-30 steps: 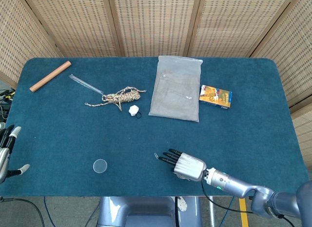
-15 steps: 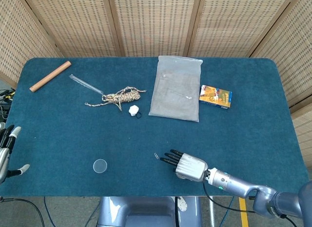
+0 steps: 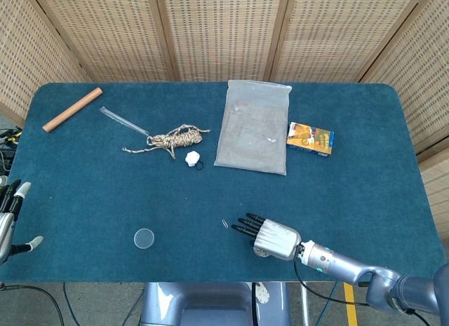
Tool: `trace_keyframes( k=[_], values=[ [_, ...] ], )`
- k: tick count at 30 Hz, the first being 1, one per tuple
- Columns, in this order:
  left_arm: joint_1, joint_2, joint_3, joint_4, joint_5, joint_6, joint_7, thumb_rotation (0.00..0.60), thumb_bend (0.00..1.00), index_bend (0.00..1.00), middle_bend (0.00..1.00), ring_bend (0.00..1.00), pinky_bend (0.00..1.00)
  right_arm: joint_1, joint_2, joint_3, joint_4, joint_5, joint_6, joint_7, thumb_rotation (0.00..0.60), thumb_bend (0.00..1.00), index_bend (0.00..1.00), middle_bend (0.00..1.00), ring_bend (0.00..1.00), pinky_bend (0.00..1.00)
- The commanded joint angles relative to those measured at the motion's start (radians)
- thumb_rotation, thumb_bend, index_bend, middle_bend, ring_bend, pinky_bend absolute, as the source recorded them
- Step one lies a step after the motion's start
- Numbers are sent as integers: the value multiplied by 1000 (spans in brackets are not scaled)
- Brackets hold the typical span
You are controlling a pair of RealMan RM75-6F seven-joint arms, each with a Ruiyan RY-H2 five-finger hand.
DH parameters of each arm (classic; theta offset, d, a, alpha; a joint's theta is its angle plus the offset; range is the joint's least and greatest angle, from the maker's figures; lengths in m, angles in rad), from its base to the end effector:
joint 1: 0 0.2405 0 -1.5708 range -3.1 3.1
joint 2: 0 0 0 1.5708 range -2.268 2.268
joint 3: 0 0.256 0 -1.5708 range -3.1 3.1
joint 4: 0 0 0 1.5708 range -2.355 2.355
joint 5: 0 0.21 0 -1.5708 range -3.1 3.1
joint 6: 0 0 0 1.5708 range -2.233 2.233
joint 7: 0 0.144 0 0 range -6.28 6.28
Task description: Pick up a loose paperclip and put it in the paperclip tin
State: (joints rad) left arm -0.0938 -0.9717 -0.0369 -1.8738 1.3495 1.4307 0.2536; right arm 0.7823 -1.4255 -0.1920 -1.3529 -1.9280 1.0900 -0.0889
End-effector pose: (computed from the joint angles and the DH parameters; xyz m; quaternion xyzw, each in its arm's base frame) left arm -0.2904 0.1754 0.1783 -0.6010 -0.3989 -0.3007 0.6239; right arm -0.1764 -0.2656 -0.0143 0.9153 -0.0842 0.3352 0.2067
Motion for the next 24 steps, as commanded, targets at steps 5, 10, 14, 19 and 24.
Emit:
trace_keyframes(
  k=[5, 10, 14, 19, 24],
  values=[
    [0, 0, 1, 0, 1, -1, 1, 600, 0, 0, 0, 0, 0, -2, 8, 4, -7, -1, 0, -5, 600, 328, 213, 38, 0, 114],
    [0, 1, 0, 0, 1, -1, -1, 600, 0, 0, 0, 0, 0, -3, 16, 8, -13, -4, 4, -11, 600, 328, 210, 38, 0, 114],
    [0, 2, 0, -1, 1, 0, -4, 600, 0, 0, 0, 0, 0, -4, 23, 20, -21, -4, 19, -14, 600, 329, 210, 38, 0, 116],
    [1, 5, -3, 1, -1, 1, -13, 600, 0, 0, 0, 0, 0, -19, 76, 69, -52, 32, 77, -21, 600, 329, 210, 38, 0, 118],
    [6, 13, -3, 7, 8, 9, -36, 600, 0, 0, 0, 0, 0, -108, 174, 121, -117, 186, 120, -93, 600, 136, 125, 13, 0, 83]
  ],
)
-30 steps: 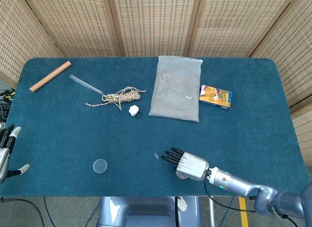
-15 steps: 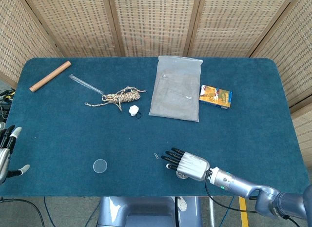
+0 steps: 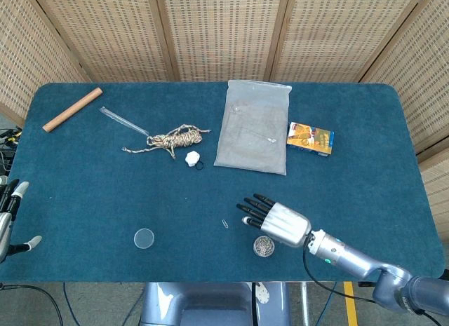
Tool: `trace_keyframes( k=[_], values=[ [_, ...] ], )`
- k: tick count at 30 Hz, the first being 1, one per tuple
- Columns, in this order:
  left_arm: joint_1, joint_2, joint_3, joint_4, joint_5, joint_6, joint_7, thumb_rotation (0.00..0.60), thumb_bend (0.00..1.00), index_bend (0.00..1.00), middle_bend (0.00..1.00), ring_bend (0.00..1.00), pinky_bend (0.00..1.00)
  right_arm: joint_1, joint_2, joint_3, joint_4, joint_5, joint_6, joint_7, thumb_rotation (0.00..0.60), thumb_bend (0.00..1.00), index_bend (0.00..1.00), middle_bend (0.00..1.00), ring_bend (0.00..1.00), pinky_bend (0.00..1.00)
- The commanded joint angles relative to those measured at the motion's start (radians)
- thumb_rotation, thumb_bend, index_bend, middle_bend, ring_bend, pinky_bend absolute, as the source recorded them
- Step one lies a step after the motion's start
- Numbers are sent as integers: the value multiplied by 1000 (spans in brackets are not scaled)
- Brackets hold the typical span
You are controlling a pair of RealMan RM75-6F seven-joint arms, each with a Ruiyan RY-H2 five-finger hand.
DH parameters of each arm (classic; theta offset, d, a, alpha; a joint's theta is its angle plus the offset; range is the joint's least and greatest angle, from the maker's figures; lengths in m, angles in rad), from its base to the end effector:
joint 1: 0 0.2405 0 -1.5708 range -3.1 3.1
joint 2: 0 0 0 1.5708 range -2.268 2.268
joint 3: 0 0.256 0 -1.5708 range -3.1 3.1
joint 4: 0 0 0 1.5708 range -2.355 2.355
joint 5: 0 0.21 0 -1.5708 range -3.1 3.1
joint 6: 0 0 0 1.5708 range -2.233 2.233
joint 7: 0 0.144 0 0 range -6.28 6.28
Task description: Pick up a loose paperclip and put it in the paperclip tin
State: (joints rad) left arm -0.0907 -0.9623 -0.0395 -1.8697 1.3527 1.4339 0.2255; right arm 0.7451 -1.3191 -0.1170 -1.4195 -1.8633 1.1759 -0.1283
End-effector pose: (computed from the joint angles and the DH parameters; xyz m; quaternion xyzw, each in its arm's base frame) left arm -0.2915 0.1753 0.1822 -0.5962 -0.4015 -0.3071 0.6237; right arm -0.1707 -0.2869 0.0325 0.8779 -0.0839 0.3761 0.2843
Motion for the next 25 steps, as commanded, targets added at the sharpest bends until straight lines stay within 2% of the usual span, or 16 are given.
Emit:
trace_keyframes(
  k=[1, 2, 4, 11, 17, 25],
  values=[
    [6, 6, -1, 5, 8, 11, -17, 600, 0, 0, 0, 0, 0, -105, 93, 59, -77, 176, 52, -76, 600, 69, 69, 2, 0, 49],
    [8, 8, -1, 6, 11, 13, -25, 600, 0, 0, 0, 0, 0, -135, 111, 71, -91, 223, 72, -81, 600, 24, 27, 0, 0, 18],
    [10, 13, 2, 8, 17, 14, -39, 600, 0, 0, 0, 0, 0, -179, 134, 84, -108, 278, 106, -79, 600, 1, 0, 0, 0, 0],
    [28, 22, 15, -3, 63, 45, -53, 600, 0, 0, 0, 0, 0, -364, 164, 92, -99, 400, 267, -34, 600, 0, 0, 0, 0, 0],
    [40, 24, 29, -11, 90, 56, -59, 600, 0, 0, 0, 0, 0, -466, 172, 80, -131, 422, 340, -12, 600, 0, 0, 0, 0, 0],
    [51, 26, 36, -17, 113, 72, -61, 600, 0, 0, 0, 0, 0, -505, 173, 101, -136, 388, 382, -14, 600, 0, 0, 0, 0, 0]
  ],
)
